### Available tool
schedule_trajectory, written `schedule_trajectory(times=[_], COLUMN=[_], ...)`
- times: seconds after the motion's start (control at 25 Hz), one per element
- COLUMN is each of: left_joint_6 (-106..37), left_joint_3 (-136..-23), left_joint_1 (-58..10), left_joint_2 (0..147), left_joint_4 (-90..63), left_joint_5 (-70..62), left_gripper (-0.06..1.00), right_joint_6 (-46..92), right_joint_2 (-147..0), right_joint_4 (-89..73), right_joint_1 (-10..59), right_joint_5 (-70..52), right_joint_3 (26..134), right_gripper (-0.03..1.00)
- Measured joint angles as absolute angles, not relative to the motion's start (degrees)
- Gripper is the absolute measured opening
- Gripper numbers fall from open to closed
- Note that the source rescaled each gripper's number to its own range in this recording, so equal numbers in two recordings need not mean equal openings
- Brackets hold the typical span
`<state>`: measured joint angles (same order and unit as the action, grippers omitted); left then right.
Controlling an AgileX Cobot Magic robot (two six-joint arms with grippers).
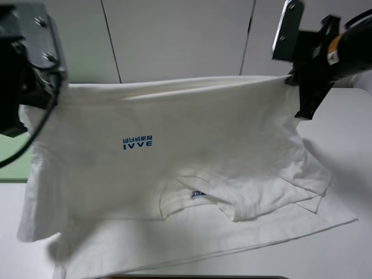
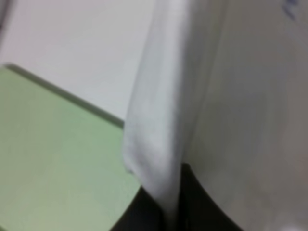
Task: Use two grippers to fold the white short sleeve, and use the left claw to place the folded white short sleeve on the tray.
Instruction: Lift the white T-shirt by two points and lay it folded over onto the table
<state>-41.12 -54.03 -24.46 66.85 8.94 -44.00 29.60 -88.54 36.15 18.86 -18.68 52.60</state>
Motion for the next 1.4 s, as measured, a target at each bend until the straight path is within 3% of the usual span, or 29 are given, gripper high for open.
schedule_trajectory(times=[0.28,0.72,1.12,1.4], left_joint_6=[-33.9,-28.8,-30.5,-51.7], left_joint_3=[-54.0,-54.0,-54.0,-54.0], left_joint_1=[-24.5,-24.5,-24.5,-24.5], left_joint_2=[82.9,84.1,84.3,84.3], left_joint_4=[22.7,34.9,33.9,16.9], left_joint_5=[-35.8,-23.4,-26.8,-36.8], left_gripper=[0.00,0.00,0.00,0.00], right_joint_6=[24.4,23.9,32.6,45.4], right_joint_2=[-100.5,-101.9,-101.9,-101.9], right_joint_4=[40.4,42.5,38.6,33.1], right_joint_1=[18.9,14.8,14.0,14.0], right_joint_5=[-18.2,-17.1,-17.1,-20.6], right_joint_3=[61.8,69.8,65.0,58.9], right_gripper=[0.00,0.00,0.00,0.00])
